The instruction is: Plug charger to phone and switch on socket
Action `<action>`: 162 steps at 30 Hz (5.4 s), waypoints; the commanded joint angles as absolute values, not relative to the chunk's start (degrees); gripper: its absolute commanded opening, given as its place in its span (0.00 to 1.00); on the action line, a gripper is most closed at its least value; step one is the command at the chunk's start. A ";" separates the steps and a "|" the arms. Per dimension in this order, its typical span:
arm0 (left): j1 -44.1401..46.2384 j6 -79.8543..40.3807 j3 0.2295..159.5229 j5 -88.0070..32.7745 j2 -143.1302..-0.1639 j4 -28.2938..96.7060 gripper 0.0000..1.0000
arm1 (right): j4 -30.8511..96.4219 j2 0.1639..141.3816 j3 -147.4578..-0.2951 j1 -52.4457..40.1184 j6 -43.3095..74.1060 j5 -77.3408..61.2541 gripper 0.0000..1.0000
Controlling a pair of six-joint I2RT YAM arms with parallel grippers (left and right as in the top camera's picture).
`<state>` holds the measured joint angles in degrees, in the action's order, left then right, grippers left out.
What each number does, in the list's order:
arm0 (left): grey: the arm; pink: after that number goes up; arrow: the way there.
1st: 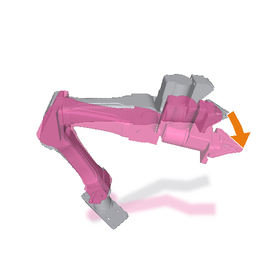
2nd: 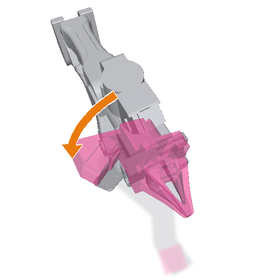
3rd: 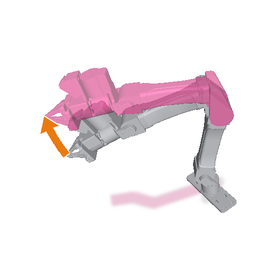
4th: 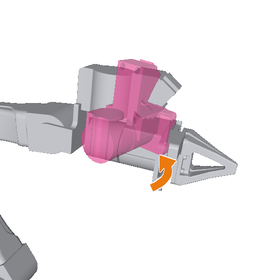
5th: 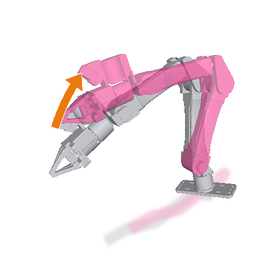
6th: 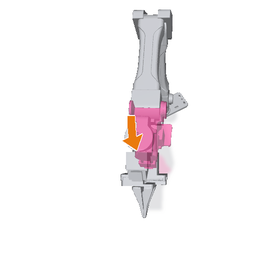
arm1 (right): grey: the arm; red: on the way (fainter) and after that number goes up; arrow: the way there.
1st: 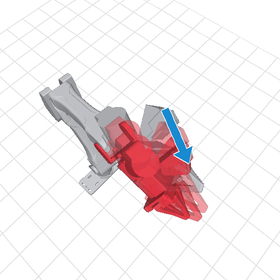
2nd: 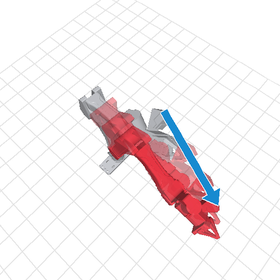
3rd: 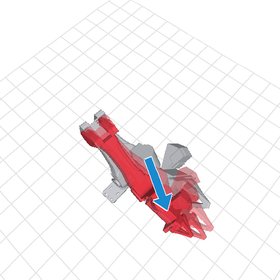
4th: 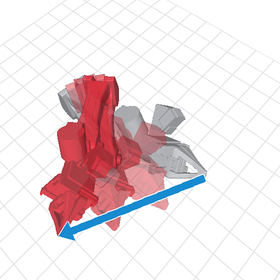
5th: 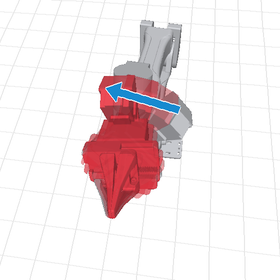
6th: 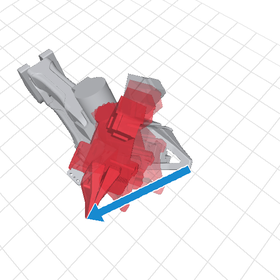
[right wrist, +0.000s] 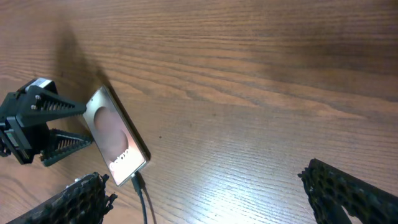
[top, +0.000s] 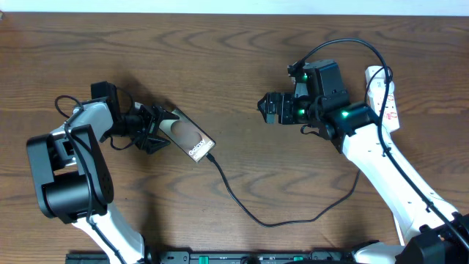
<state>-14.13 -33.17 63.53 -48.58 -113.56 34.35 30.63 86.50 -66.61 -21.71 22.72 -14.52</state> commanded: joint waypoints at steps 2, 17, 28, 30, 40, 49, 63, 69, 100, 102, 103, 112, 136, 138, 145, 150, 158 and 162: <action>-14.39 -31.03 58.22 -24.32 -120.53 35.75 0.82 | 30.65 85.89 -66.74 -21.85 21.80 -14.11 0.99; -14.41 -25.87 60.71 -15.22 -115.00 38.11 0.82 | 31.73 85.89 -66.74 -21.85 21.54 -14.04 0.99; -12.73 -13.43 62.61 -6.87 -94.94 44.73 0.82 | 31.48 85.89 -66.74 -21.85 21.56 -14.04 0.99; -10.63 -9.10 62.61 -7.05 -90.15 44.99 0.82 | 31.51 85.89 -66.74 -21.85 21.56 -14.04 0.99; 5.85 0.21 62.61 -6.37 -70.28 43.70 0.83 | 33.30 85.89 -66.74 -21.85 21.65 -14.11 0.99; 7.20 0.21 62.59 -6.37 -66.22 43.44 0.83 | 36.84 85.54 -67.29 -21.69 21.54 -20.10 0.99; 7.20 0.21 62.59 -6.37 -66.22 43.44 0.83 | 76.86 85.08 -108.60 -0.58 4.43 -21.34 0.99; 7.20 0.21 62.59 -6.37 -66.22 43.44 0.83 | 81.36 85.80 -113.10 19.53 -4.49 -24.75 0.99; 7.20 0.21 62.59 -6.37 -66.22 43.46 0.83 | 77.36 127.26 -112.75 31.51 -26.94 -32.01 0.99; 7.20 0.21 62.59 -6.37 -66.22 43.44 0.83 | 76.79 128.07 -112.73 30.72 -27.92 -32.10 0.99; 7.20 0.21 62.59 -6.37 -66.22 43.44 0.83 | 76.31 128.33 -112.73 30.22 -27.99 -32.10 0.99; 7.20 0.21 62.59 -6.37 -66.22 43.44 0.83 | 71.22 129.16 -112.71 26.59 -27.94 -31.81 0.99; 7.20 0.21 62.59 -6.37 -66.22 43.44 0.83 | 66.43 130.56 -112.33 25.82 -26.81 -31.70 0.99; 7.20 0.21 62.59 -6.37 -66.22 43.44 0.83 | 66.11 130.56 -111.85 25.80 -26.81 -31.92 0.99; 7.20 0.21 62.59 -6.37 -66.22 43.44 0.83 | 63.31 130.56 -108.47 25.52 -25.65 -32.58 0.99; 7.20 0.21 62.59 -6.37 -66.22 43.44 0.83 | 61.30 130.56 -104.97 25.02 -25.32 -35.07 0.99; 7.20 0.21 62.59 -6.37 -66.22 43.44 0.83 | 60.53 130.56 -103.46 23.73 -25.32 -36.60 0.99; 7.20 0.21 62.59 -6.37 -66.22 43.44 0.83 | 60.16 130.56 -103.46 23.31 -25.08 -36.58 0.99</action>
<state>7.03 -0.97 62.06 -7.11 -66.37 43.44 60.62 130.02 -104.77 25.52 -25.50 -33.47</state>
